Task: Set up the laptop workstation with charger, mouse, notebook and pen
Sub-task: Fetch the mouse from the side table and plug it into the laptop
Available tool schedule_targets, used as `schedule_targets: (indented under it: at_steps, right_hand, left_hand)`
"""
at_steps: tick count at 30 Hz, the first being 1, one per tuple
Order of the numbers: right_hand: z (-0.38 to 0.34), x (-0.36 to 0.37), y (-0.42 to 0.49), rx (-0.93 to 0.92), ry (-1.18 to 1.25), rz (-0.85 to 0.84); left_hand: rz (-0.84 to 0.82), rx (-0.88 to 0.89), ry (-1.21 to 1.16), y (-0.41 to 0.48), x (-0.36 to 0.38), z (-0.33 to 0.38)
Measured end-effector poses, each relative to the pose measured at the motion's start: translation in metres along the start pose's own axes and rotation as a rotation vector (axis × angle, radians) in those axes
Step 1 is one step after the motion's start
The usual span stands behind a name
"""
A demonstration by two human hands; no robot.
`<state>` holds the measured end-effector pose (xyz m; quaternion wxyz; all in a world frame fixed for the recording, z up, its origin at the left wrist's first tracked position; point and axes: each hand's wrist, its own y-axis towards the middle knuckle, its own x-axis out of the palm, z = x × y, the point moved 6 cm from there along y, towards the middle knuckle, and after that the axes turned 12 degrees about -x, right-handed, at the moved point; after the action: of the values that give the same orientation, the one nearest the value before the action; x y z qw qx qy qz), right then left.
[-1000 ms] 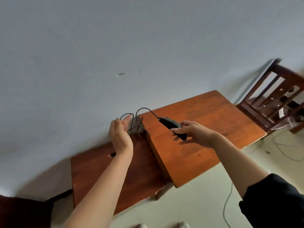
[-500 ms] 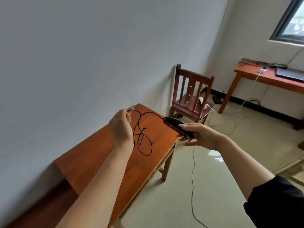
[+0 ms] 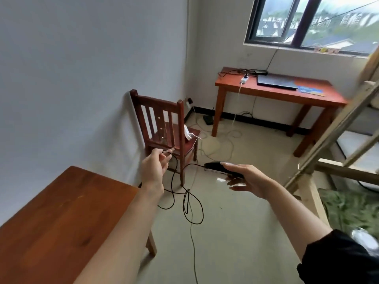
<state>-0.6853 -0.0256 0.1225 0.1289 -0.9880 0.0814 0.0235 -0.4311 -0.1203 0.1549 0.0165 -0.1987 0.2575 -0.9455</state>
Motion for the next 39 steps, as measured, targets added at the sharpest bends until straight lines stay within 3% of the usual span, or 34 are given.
schedule_targets:
  at_steps: [9,20,28,39]
  right_hand:
    - [0.000,-0.124,0.141,0.000,0.066,0.203]
    - [-0.007,-0.289,0.276,-0.050,0.363,0.476]
    - [-0.016,-0.455,0.362,-0.137,0.587,0.483]
    - [-0.060,-0.689,0.472,-0.218,0.682,0.545]
  left_hand:
    - [-0.150,-0.119,0.114,0.149,0.172,-0.013]
    - [-0.350,-0.255,0.237,0.304,0.394,-0.043]
    - [-0.461,-0.331,0.280,0.381,0.595,-0.097]
    - [-0.634,-0.358,0.371,0.453,0.869,-0.149]
